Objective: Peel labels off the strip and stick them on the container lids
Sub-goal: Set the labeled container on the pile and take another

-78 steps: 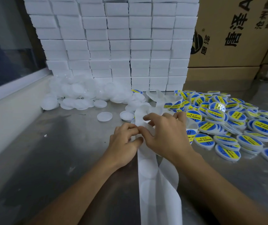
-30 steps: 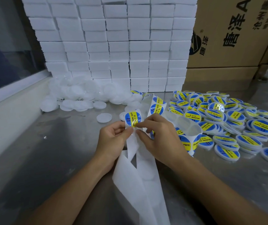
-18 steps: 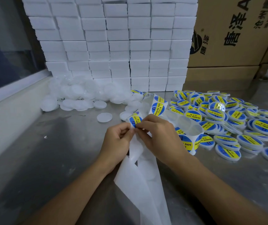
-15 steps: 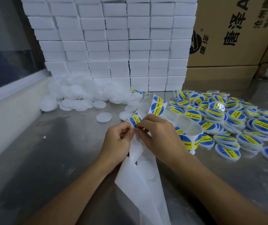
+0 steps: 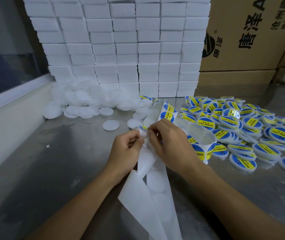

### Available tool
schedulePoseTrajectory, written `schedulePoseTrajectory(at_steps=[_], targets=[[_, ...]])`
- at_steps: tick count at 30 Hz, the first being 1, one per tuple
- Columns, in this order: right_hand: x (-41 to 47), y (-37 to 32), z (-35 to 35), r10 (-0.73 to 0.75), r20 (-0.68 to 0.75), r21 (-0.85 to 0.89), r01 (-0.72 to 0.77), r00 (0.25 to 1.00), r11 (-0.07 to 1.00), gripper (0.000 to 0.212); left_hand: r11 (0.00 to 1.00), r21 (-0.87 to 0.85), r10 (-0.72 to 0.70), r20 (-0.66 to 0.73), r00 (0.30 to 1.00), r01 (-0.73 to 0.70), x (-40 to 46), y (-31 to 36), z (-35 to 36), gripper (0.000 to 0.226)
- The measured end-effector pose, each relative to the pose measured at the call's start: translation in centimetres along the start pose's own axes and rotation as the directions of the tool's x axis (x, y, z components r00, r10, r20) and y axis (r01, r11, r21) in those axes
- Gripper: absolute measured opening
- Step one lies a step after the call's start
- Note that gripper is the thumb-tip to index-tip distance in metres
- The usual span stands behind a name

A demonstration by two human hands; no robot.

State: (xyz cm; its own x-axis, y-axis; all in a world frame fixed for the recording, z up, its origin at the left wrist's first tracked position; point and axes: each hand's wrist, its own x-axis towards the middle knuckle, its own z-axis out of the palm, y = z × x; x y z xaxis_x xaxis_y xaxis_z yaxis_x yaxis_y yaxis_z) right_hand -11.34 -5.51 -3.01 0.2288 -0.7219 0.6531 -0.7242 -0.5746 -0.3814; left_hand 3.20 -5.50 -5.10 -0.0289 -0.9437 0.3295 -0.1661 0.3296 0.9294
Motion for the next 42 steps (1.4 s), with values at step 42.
schedulePoseTrajectory(at_steps=[42], targets=[[0.3, 0.8, -1.6, 0.197, -0.313, 0.336, -0.086, 0.929, 0.938, 0.021, 0.291, 0.948, -0.120, -0.102, 0.987, 0.134, 4.3, -4.0, -7.7, 0.042]])
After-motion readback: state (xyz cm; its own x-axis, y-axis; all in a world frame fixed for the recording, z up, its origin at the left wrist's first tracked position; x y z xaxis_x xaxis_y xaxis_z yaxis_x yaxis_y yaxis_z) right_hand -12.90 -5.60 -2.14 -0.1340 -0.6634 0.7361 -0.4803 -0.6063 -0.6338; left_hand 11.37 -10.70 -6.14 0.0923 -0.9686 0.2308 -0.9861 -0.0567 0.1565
